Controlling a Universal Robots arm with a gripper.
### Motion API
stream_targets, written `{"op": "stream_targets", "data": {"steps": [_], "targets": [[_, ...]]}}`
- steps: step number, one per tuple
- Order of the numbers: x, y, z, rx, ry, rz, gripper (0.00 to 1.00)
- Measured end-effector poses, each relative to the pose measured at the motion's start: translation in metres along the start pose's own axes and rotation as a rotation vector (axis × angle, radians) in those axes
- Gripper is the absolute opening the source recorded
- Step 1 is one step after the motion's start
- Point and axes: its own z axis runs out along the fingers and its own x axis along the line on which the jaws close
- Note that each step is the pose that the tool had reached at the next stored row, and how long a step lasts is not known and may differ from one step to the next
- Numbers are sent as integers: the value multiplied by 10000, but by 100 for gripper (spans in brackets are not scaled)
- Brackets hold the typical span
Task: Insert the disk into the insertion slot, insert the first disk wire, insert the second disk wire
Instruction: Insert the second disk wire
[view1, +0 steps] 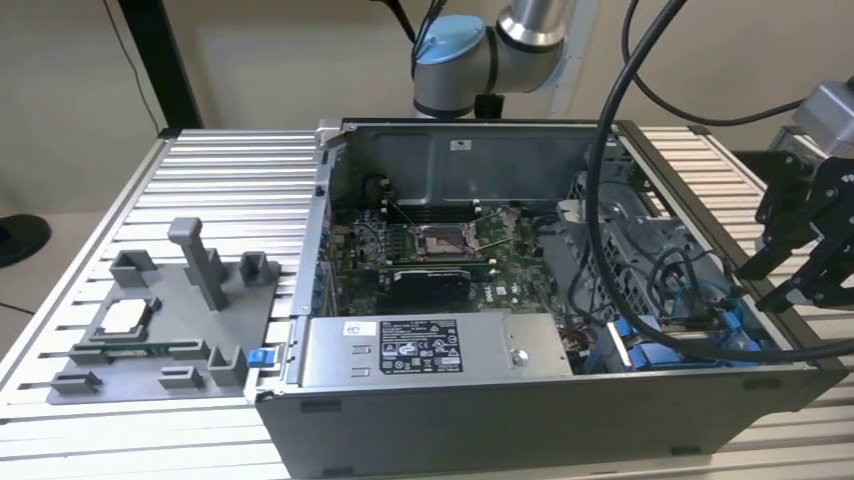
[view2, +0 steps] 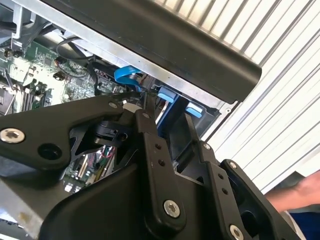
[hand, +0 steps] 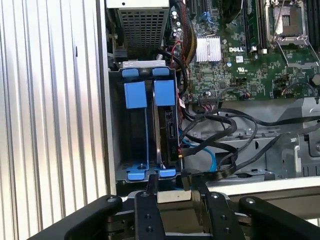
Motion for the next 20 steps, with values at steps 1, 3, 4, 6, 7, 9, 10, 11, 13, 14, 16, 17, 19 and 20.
{"op": "stream_targets", "data": {"steps": [1,3,4,6,7,9,10,11,13,14,16,17,19,20], "targets": [[0,0,-1,0,0,1,100],[0,0,0,0,-4,0,100],[0,0,0,0,-6,0,100],[1,0,0,-1,-16,-1,100],[2,0,2,-9,-89,-8,100],[2,-1,3,-38,-375,-32,100],[5,-2,5,-54,-495,-42,100],[10,-4,7,-68,-581,-50,100],[28,-13,10,-95,-695,-58,100],[39,-18,12,-111,-739,-59,100],[53,-34,22,-153,-788,-59,100],[58,-46,28,-176,-798,-57,100],[68,-71,45,-225,-814,-52,100],[70,-82,55,-252,-818,-49,100]]}}
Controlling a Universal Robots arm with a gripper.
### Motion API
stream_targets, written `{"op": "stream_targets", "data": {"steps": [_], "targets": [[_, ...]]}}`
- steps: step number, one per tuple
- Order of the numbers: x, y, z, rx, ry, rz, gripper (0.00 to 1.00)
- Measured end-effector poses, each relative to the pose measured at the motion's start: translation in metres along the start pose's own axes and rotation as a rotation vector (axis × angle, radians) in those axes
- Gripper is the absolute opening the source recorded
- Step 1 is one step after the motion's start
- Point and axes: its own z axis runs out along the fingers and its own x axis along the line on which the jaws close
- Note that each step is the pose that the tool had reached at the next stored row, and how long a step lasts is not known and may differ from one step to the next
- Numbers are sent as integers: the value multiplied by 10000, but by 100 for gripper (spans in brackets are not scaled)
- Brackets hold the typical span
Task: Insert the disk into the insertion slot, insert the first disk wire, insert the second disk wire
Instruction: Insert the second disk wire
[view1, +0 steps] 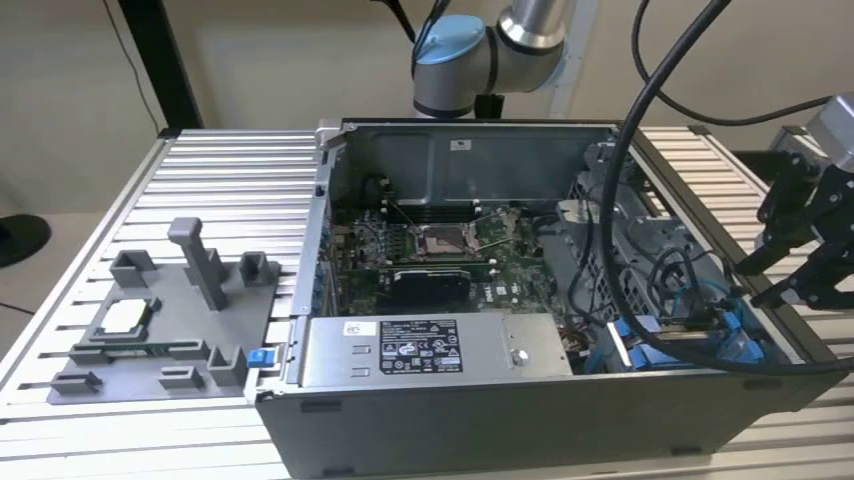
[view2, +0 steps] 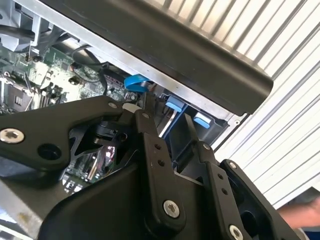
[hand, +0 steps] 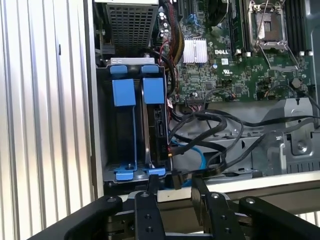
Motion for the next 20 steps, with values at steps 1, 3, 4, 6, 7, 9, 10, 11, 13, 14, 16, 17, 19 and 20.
{"op": "stream_targets", "data": {"steps": [1,3,4,6,7,9,10,11,13,14,16,17,19,20], "targets": [[4,-9,8,-25,-6,3,100],[10,-19,20,-75,-40,4,100],[13,-22,25,-97,-76,1,100],[17,-30,35,-146,-140,-3,100],[21,-33,40,-176,-162,-2,100],[32,-38,47,-246,-218,2,100],[39,-40,52,-285,-244,5,100],[48,-42,56,-322,-268,5,100],[64,-45,68,-371,-292,-18,100],[69,-47,77,-397,-299,-49,100],[77,-49,91,-437,-305,-117,100],[81,-50,97,-451,-311,-155,100],[84,-51,102,-471,-309,-207,100],[84,-51,102,-471,-307,-210,100]]}}
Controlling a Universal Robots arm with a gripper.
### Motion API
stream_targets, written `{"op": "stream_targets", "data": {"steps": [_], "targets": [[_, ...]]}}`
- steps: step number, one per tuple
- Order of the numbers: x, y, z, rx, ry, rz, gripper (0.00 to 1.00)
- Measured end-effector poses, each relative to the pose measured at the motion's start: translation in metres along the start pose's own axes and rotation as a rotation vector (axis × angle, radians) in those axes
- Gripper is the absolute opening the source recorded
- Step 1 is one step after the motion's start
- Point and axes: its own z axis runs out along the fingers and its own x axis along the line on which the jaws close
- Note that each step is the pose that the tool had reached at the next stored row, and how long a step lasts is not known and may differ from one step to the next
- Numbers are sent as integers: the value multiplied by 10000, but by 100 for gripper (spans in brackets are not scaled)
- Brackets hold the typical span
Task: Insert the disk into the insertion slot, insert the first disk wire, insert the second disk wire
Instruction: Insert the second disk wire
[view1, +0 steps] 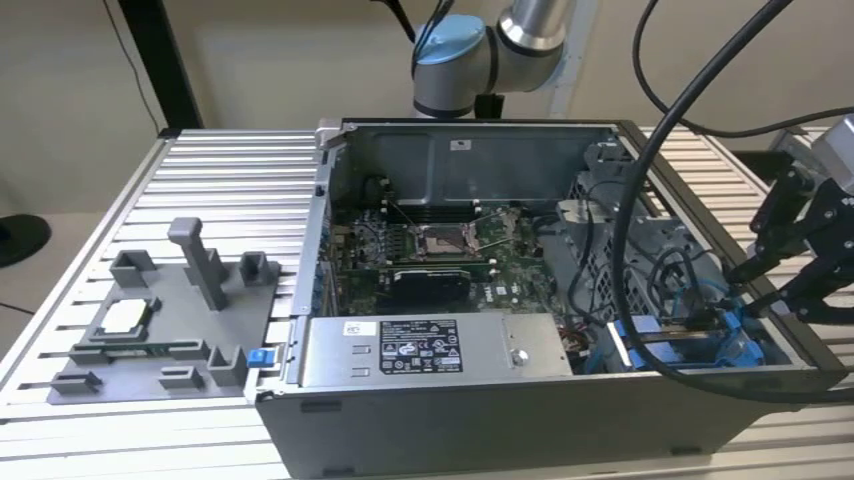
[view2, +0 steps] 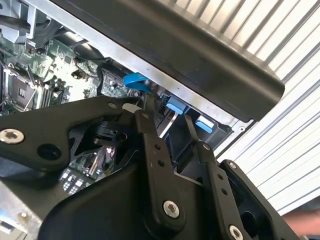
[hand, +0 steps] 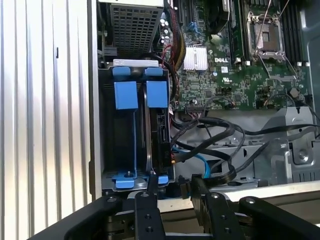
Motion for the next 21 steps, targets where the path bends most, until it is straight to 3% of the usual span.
{"op": "stream_targets", "data": {"steps": [2,3,4,8,10,16,17,21], "targets": [[1,-1,4,-6,-52,-9,100],[1,-2,5,-13,-127,-22,100],[1,-2,5,-22,-230,-37,100],[3,-3,13,-72,-808,-129,100],[4,-4,20,-87,-976,-154,100],[5,-4,23,-89,-998,-158,100],[5,-4,24,-89,-1000,-158,0],[5,-5,26,-90,-1010,-159,0]]}}
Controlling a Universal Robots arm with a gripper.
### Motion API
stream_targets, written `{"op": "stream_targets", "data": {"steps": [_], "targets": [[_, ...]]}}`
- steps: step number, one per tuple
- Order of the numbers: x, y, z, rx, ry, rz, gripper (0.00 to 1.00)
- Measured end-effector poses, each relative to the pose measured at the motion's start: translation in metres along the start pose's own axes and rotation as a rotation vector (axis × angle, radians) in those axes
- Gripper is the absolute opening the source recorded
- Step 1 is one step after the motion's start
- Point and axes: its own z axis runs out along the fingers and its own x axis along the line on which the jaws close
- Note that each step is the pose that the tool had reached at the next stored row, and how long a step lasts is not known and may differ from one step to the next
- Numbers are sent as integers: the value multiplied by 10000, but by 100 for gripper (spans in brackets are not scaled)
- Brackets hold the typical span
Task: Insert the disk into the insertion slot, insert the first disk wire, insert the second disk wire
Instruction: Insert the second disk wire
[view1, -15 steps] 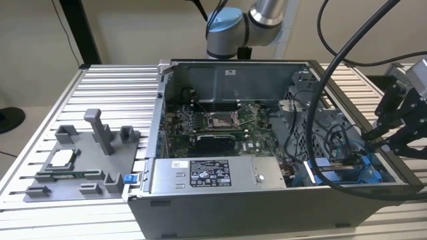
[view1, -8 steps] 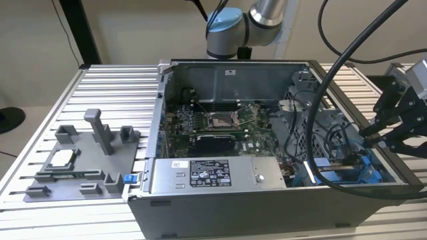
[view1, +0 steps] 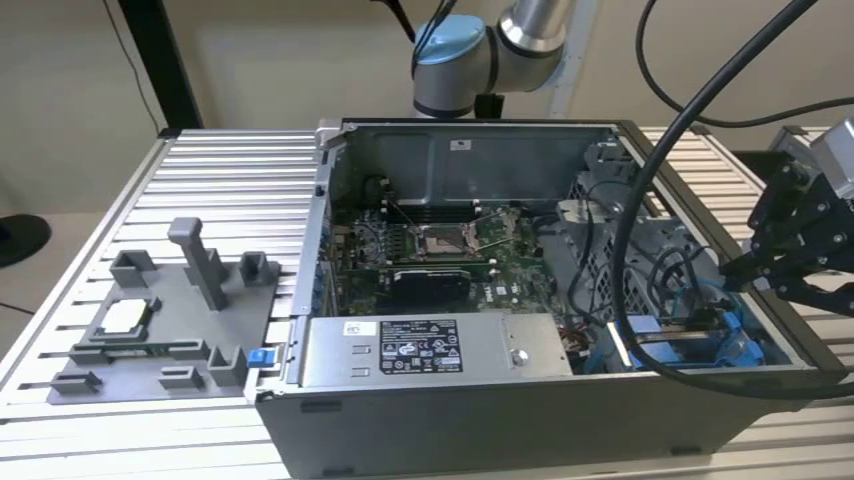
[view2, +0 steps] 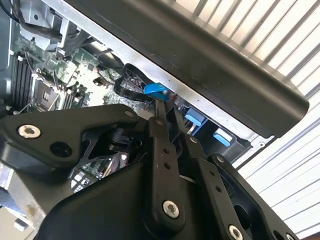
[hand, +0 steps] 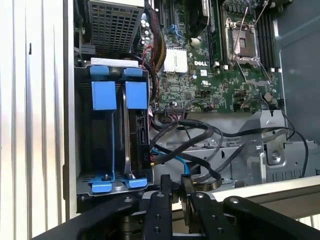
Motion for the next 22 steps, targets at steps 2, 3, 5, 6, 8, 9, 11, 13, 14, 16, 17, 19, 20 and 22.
{"op": "stream_targets", "data": {"steps": [2,3,5,6,8,9,11,13,14,16,17,19,20,22], "targets": [[0,0,-1,0,1,0,0],[0,0,-1,0,1,0,0],[-1,3,-8,1,1,0,0],[-4,11,-18,1,2,1,0],[-15,37,-52,3,0,0,0],[-23,56,-77,5,0,-1,0],[-39,104,-131,15,-3,-5,0],[-56,166,-188,37,-3,-13,0],[-63,198,-211,46,-4,-16,0],[-66,266,-226,68,-7,-22,0],[-63,309,-222,88,-6,-29,0],[-55,398,-209,130,-8,-44,0],[-51,442,-203,155,-9,-53,0],[-44,530,-190,212,-10,-71,0]]}}
